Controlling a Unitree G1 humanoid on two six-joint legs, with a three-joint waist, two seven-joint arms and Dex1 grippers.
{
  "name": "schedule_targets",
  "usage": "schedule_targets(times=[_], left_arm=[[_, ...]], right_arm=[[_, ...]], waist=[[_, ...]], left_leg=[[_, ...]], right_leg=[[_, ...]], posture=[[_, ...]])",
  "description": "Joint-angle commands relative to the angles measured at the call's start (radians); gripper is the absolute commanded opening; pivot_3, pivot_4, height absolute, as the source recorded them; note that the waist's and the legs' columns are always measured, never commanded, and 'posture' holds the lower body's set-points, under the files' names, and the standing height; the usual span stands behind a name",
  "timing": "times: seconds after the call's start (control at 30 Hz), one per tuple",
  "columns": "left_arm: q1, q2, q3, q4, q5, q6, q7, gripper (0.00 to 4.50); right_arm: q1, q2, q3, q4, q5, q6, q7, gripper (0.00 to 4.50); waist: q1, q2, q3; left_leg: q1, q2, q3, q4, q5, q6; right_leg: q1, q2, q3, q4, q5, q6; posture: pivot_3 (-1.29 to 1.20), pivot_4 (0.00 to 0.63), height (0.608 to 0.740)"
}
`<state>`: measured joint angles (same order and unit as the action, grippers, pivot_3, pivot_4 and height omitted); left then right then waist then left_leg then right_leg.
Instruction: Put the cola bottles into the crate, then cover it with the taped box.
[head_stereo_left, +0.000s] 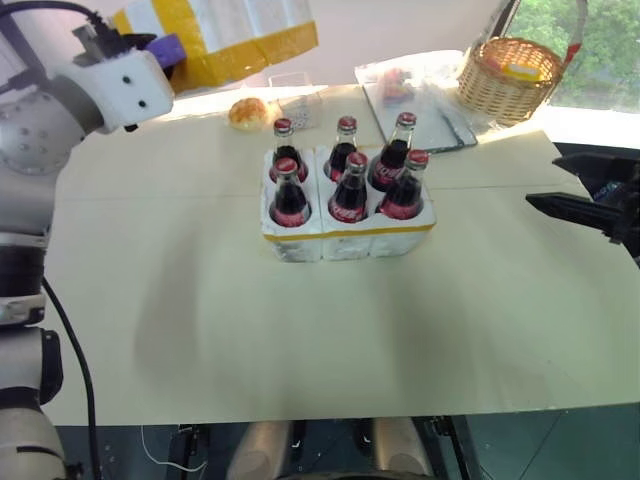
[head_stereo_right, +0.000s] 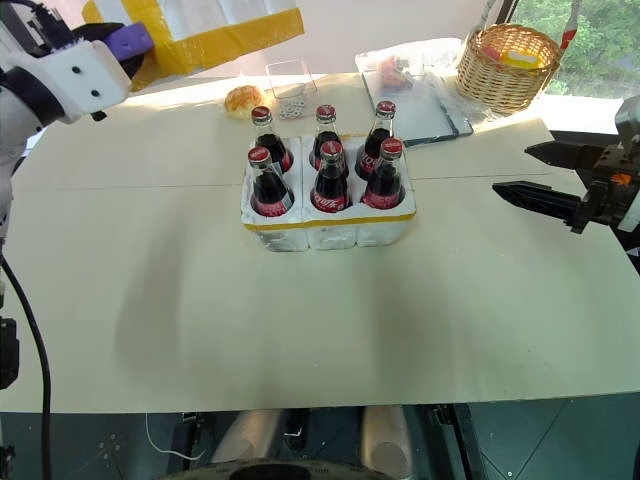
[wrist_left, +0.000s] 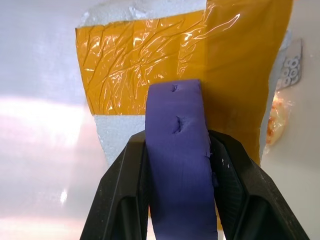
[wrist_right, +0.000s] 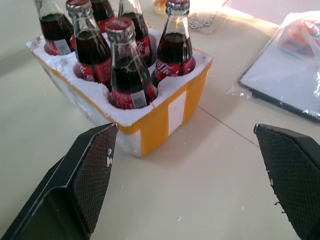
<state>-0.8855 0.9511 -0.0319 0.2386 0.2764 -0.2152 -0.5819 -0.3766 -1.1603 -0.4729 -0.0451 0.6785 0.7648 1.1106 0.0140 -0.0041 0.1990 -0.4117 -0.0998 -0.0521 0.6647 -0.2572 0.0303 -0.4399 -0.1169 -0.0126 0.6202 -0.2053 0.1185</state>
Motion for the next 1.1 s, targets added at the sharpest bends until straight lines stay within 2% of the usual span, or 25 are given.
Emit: schedule_targets(times=[0.03,0.1,0.17,0.37,0.5,0.63,0.83,1.1], left_arm=[[-0.049,0.001,0.006,0.000,-0.002,-0.046,-0.002,1.19],[-0.072,0.002,-0.005,0.008,0.014,-0.064,-0.002,0.61],[-0.102,0.001,-0.015,0.023,0.022,-0.081,-0.004,0.39],[-0.246,-0.033,-0.026,0.125,-0.014,-0.160,-0.039,0.39],[-0.317,-0.077,-0.014,0.186,-0.134,-0.259,-0.129,0.39],[-0.298,-0.074,-0.029,0.183,-0.286,-0.375,-0.335,0.39],[-0.196,-0.039,-0.021,0.121,-0.429,-0.518,-0.518,0.39],[-0.202,-0.080,0.003,0.168,-0.483,-0.691,-0.527,0.39]], right_arm=[[-0.033,-0.005,-0.007,-0.024,0.016,0.000,-0.014,4.50],[-0.037,-0.004,-0.003,-0.024,0.018,0.003,-0.018,4.50],[-0.042,-0.003,0.000,-0.023,0.019,0.004,-0.020,4.50],[-0.048,0.001,0.011,-0.013,0.017,-0.001,-0.024,4.50],[-0.048,0.007,0.019,0.000,0.007,-0.013,-0.025,4.50],[-0.041,0.010,0.018,0.009,0.001,-0.022,-0.028,4.50],[-0.004,0.018,0.004,0.014,-0.008,-0.034,-0.032,4.50],[-0.014,0.036,0.030,0.042,-0.023,-0.056,-0.037,4.50]], waist=[[-0.001,0.000,0.000],[-0.001,0.000,0.000],[-0.001,0.000,0.000],[0.000,0.000,0.000],[-0.001,0.000,0.000],[-0.005,0.000,0.000],[-0.008,0.000,0.000],[0.001,0.000,0.000]], left_leg=[[0.000,0.000,0.000,0.000,0.000,0.000],[0.000,0.000,0.000,0.000,0.000,0.000],[0.000,0.000,0.000,0.000,0.000,0.000],[0.000,0.000,0.000,0.001,0.000,0.000],[0.000,0.000,0.000,0.001,0.000,0.001],[0.000,0.000,0.000,0.001,0.000,0.000],[0.000,0.000,0.000,0.001,0.000,0.001],[0.000,0.000,0.000,0.002,0.000,0.001]], right_leg=[[0.000,0.000,0.000,0.000,0.000,0.000],[0.000,0.000,0.000,0.000,0.000,0.000],[0.000,0.000,0.000,0.000,0.000,0.000],[0.000,0.000,0.000,0.000,0.000,0.000],[0.000,0.000,0.000,0.000,0.000,0.001],[0.000,0.000,0.000,0.000,0.000,0.001],[0.000,0.000,0.000,0.001,0.001,0.001],[0.001,0.000,0.000,0.000,0.001,0.001]], posture=[[0.00,0.150,0.740],[0.00,0.150,0.740],[0.00,0.150,0.740],[0.00,0.150,0.740],[0.00,0.150,0.740],[0.00,0.150,0.740],[0.00,0.150,0.740],[0.00,0.150,0.740]])
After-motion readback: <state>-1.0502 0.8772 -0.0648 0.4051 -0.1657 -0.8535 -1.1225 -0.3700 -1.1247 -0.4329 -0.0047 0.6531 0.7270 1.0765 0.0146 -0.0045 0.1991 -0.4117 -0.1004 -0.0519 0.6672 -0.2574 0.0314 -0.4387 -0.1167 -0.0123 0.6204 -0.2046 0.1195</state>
